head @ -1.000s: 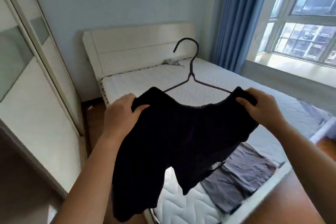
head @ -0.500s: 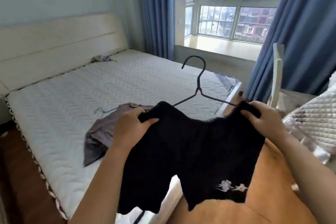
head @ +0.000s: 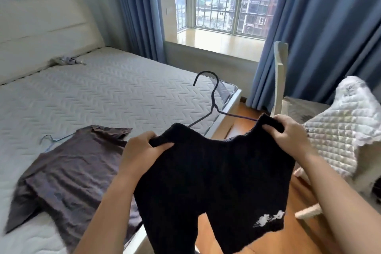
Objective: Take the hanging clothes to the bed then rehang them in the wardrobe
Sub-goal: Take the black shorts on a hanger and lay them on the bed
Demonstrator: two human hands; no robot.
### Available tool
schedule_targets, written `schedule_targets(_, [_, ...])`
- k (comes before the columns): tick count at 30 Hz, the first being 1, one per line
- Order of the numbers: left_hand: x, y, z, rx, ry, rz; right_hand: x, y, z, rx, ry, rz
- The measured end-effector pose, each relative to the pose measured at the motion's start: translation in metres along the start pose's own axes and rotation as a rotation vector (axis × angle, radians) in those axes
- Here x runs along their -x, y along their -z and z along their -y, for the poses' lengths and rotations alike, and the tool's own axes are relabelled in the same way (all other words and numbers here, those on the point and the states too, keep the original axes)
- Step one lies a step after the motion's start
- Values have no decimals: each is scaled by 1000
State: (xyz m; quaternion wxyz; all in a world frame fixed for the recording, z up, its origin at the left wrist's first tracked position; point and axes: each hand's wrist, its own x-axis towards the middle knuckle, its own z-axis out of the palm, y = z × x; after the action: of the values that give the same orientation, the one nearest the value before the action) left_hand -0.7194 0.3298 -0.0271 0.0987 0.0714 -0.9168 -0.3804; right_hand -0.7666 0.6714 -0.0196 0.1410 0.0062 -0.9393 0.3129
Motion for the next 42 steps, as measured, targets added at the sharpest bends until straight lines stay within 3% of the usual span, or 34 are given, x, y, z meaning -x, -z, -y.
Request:
schedule_targets(9, [-164, -43, 14, 40, 166, -58, -190, -78, -9, -4, 27, 126])
schedule_targets(18, [-261, -98, 3, -8, 373, -144, -357, -150, -48, -53, 161, 319])
schedule_targets(21, [-283, -122, -6, 8, 471, -207, -416, -170, -60, -61, 228, 430])
schedule_targets(26, [-302, -152, -20, 133, 683, -153, -496, -185, -68, -79, 320, 700])
schedule_targets(30, [-319, -157, -17, 274, 802, -172, -543, -216, -40, -72, 421, 783])
schedule_targets(36, [-378, -169, 59, 276, 917, -200, -586, -318, -18, -18, 412, 890])
schedule_targets(42, [-446, -217, 170, 386, 1043, -80, -611, -458, -25, 125, 316, 964])
